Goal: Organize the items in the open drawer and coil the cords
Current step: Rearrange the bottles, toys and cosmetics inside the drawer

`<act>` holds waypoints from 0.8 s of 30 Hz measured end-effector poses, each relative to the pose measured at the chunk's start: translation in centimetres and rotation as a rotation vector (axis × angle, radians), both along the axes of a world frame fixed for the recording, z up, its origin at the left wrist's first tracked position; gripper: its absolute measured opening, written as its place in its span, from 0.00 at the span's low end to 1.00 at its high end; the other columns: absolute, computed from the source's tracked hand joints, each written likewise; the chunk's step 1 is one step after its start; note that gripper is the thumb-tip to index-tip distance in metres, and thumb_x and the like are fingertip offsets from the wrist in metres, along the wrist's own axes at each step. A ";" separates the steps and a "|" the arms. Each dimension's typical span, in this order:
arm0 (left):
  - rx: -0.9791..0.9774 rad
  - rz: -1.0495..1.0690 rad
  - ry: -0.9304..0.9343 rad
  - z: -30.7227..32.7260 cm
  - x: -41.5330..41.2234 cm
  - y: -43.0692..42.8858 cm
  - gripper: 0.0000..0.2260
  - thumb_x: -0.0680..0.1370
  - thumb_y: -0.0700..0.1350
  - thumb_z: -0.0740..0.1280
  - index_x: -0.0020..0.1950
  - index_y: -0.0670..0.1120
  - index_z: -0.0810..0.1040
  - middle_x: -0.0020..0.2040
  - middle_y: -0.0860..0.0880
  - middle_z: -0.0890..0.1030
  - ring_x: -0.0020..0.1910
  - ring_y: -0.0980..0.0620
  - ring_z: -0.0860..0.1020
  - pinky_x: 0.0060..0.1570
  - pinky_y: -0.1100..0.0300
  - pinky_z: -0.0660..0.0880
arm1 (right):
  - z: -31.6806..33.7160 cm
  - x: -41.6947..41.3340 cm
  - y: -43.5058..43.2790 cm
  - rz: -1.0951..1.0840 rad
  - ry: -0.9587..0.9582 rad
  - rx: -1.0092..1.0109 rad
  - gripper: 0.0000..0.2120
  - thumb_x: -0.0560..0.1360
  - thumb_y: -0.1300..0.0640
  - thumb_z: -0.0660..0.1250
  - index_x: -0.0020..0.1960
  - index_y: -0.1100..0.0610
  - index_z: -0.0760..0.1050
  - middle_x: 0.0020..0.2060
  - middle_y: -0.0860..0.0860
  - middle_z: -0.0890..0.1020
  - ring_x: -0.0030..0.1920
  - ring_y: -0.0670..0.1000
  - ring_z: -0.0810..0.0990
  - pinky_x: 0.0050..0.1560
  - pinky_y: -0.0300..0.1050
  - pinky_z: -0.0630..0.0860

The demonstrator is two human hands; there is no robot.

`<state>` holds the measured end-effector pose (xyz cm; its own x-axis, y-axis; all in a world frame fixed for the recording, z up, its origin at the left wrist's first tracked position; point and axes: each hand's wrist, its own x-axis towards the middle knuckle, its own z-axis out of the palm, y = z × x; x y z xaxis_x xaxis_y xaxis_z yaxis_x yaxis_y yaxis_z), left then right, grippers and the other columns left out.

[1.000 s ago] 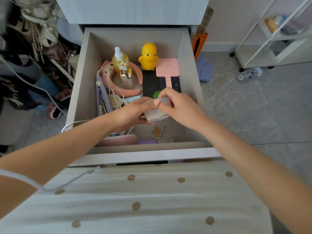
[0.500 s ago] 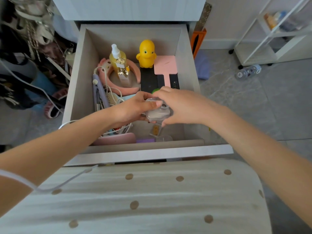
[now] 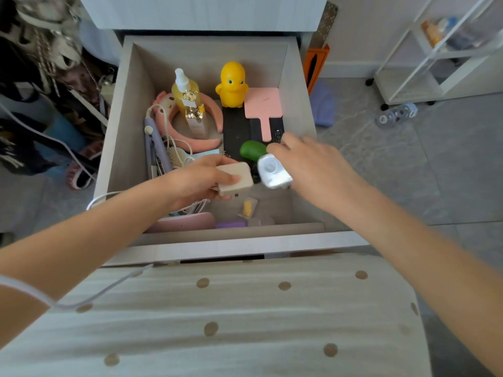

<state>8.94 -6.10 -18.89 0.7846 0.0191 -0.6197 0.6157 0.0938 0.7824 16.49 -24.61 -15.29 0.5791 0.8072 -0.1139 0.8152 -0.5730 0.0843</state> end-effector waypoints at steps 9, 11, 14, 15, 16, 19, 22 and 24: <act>-0.134 0.014 -0.001 1.5 -0.2 -0.1 0.15 0.69 0.34 0.70 0.55 0.41 0.75 0.52 0.47 0.80 0.43 0.56 0.83 0.39 0.64 0.80 | -1.2 0.2 1.2 -0.058 0.380 0.205 0.30 0.64 0.55 0.77 0.60 0.53 0.65 0.56 0.49 0.75 0.44 0.49 0.75 0.35 0.43 0.71; -0.162 -0.008 0.042 1.6 0.1 -0.1 0.11 0.69 0.36 0.69 0.51 0.41 0.77 0.49 0.47 0.82 0.42 0.57 0.83 0.41 0.65 0.80 | -1.6 0.1 1.4 -0.047 0.405 0.242 0.30 0.64 0.54 0.78 0.59 0.53 0.65 0.57 0.49 0.75 0.47 0.51 0.77 0.41 0.48 0.75; -0.202 -0.060 0.050 1.3 0.0 0.4 0.16 0.66 0.40 0.70 0.53 0.41 0.78 0.48 0.48 0.83 0.45 0.56 0.82 0.44 0.66 0.80 | -1.9 0.1 1.7 -0.040 0.442 0.265 0.31 0.64 0.53 0.78 0.61 0.52 0.65 0.59 0.48 0.74 0.51 0.50 0.78 0.41 0.43 0.72; -0.210 -0.075 0.052 1.1 -0.1 0.7 0.17 0.66 0.41 0.70 0.54 0.42 0.78 0.48 0.49 0.83 0.46 0.56 0.82 0.44 0.66 0.79 | -1.9 0.0 1.8 -0.032 0.453 0.271 0.32 0.65 0.53 0.77 0.62 0.52 0.64 0.60 0.48 0.74 0.52 0.50 0.78 0.41 0.41 0.71; -0.199 -0.089 0.050 0.9 -0.3 1.0 0.17 0.66 0.42 0.70 0.54 0.43 0.78 0.48 0.50 0.83 0.47 0.56 0.82 0.44 0.66 0.79 | -1.8 -0.1 1.9 -0.034 0.480 0.273 0.34 0.65 0.53 0.77 0.65 0.53 0.63 0.63 0.49 0.72 0.52 0.50 0.78 0.42 0.41 0.71; -0.084 -0.053 0.038 0.4 -0.7 2.6 0.16 0.67 0.44 0.73 0.54 0.46 0.78 0.47 0.51 0.81 0.49 0.56 0.79 0.45 0.64 0.80 | -2.0 -0.6 2.3 -0.121 0.436 0.096 0.37 0.69 0.52 0.75 0.70 0.55 0.57 0.64 0.54 0.69 0.45 0.51 0.76 0.39 0.45 0.73; -0.039 0.143 0.014 0.0 -0.8 4.4 0.16 0.67 0.48 0.70 0.54 0.48 0.76 0.49 0.51 0.79 0.50 0.54 0.77 0.47 0.61 0.78 | -2.4 -1.6 3.2 -0.016 0.164 -0.141 0.22 0.72 0.63 0.70 0.63 0.58 0.65 0.59 0.56 0.68 0.38 0.55 0.75 0.29 0.47 0.68; -0.063 0.228 -0.030 -0.2 -0.8 5.3 0.19 0.67 0.49 0.70 0.57 0.47 0.75 0.50 0.50 0.79 0.52 0.54 0.77 0.50 0.60 0.75 | -2.0 -2.2 4.2 0.073 0.054 -0.152 0.20 0.69 0.69 0.67 0.59 0.60 0.67 0.62 0.59 0.65 0.31 0.55 0.71 0.24 0.45 0.61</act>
